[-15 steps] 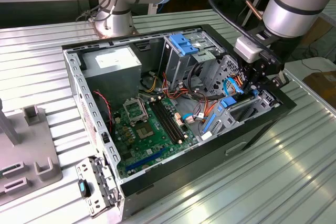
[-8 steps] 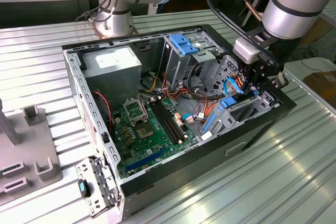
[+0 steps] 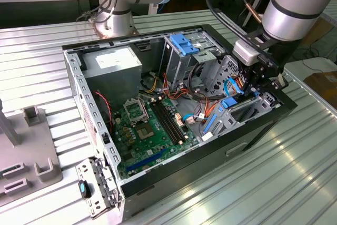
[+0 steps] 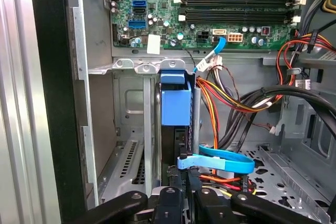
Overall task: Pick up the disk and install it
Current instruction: 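Insert the second disk wire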
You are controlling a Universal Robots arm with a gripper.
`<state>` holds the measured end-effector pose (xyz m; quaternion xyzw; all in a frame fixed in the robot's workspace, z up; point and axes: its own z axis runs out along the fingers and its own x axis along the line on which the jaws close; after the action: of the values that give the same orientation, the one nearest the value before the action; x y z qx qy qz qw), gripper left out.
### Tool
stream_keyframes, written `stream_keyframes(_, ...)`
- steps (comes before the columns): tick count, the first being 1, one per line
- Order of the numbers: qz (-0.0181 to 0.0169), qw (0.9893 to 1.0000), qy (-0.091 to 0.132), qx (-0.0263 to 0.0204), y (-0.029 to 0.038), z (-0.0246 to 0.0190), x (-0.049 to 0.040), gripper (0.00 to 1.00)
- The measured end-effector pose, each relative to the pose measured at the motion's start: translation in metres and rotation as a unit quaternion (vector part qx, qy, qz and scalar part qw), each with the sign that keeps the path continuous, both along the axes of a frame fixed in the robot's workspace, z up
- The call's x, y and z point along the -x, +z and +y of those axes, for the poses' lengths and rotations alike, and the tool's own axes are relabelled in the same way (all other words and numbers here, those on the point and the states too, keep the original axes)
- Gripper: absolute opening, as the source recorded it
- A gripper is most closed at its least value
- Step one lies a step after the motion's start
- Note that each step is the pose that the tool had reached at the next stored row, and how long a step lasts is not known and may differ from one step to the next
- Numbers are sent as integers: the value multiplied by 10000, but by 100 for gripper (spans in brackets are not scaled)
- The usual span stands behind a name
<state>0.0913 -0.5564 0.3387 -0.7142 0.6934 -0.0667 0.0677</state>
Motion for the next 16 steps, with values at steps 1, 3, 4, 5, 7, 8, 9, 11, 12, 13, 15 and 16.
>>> stream_keyframes(1, 0, 10000, 0, 0, 0, 0, 0, 16)
stream_keyframes(3, 0, 10000, 0, 0, -1, 0, 0, 16)
stream_keyframes(4, 0, 10000, 0, -3, -4, 0, 0, 17)
stream_keyframes(5, 0, 10000, 0, -2, -4, 0, 0, 17)
stream_keyframes(7, 0, 10000, 0, 0, 9, 0, 0, 24)
stream_keyframes(8, 0, 10000, 0, 0, 22, 0, 0, 24)
stream_keyframes(9, 0, 10000, 0, -1, 67, 2, 0, 24)
stream_keyframes(11, 0, 10000, 0, -3, 170, 6, 0, 24)
stream_keyframes(12, 0, 10000, 0, -12, 202, 12, 0, 24)
stream_keyframes(13, 0, 10000, 0, -16, 246, 14, 0, 24)
stream_keyframes(15, 0, 10000, 0, -24, 295, 14, 0, 24)
stream_keyframes(16, 0, 10000, 0, -27, 344, 14, 0, 24)
